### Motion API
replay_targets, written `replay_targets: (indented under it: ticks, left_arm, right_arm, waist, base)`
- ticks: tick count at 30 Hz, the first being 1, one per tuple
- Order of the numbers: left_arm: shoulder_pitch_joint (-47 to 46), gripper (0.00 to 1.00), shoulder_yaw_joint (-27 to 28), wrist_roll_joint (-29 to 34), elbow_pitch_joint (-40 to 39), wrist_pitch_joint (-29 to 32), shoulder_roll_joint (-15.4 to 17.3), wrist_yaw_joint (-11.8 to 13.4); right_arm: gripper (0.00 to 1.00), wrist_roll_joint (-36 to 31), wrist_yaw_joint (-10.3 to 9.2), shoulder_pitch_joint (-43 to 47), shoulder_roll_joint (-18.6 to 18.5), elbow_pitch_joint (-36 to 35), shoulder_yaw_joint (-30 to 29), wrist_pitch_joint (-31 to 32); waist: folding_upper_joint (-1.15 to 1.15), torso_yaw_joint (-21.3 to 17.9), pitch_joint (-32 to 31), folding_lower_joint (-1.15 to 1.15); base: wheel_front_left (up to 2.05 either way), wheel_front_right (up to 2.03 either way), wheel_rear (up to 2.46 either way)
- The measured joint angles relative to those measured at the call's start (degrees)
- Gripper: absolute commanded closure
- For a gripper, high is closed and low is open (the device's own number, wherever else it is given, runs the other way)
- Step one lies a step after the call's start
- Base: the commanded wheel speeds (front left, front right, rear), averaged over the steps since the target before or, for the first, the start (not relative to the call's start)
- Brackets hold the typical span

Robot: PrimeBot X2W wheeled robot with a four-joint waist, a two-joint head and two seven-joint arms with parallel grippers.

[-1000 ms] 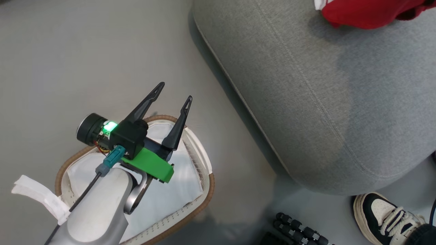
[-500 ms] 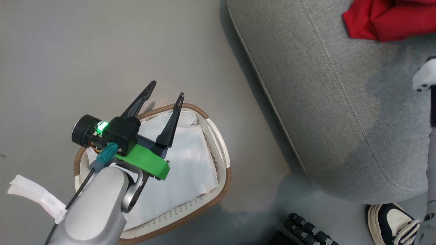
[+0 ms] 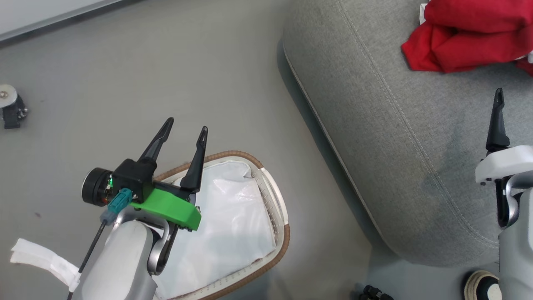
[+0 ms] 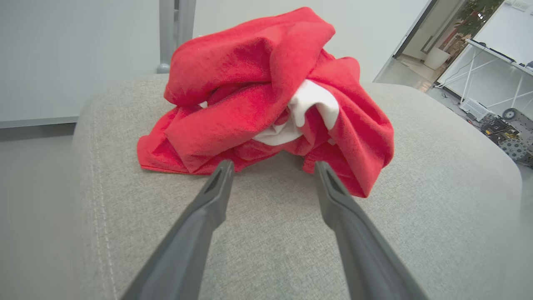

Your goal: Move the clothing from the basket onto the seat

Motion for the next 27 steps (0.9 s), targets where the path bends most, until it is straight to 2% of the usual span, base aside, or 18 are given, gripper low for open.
replay_targets:
  ticks: [6,11,21,27]
  left_arm:
    - [3.47,0.00,5.66,2.02,0.36,0.01,-2.09,0.00]
    - [6.21,0.00,11.85,3.41,0.78,0.00,-3.96,0.00]
    - [8.44,0.00,20.40,5.43,2.32,0.01,-5.91,0.00]
    - [10.93,0.00,22.85,6.30,2.47,0.01,-6.36,0.00]
  right_arm:
    - [0.00,4.31,0.00,4.66,1.32,-6.91,6.71,-0.01]
    - [0.00,7.25,0.00,5.71,2.55,-9.39,11.34,0.00]
    - [0.00,10.29,0.00,5.99,3.04,-7.62,18.55,-0.01]
    - [0.00,10.93,0.00,8.57,3.04,-6.21,19.90,-0.01]
  waist:
    - [0.00,2.13,-3.46,0.00]
    - [0.00,4.85,-5.86,0.00]
    - [0.00,10.97,-9.57,0.00]
    - [0.00,13.50,-12.90,0.00]
  base:
    - [0.00,0.00,0.00]
    - [0.00,0.00,0.00]
    - [0.00,0.00,0.00]
    - [0.00,0.00,0.00]
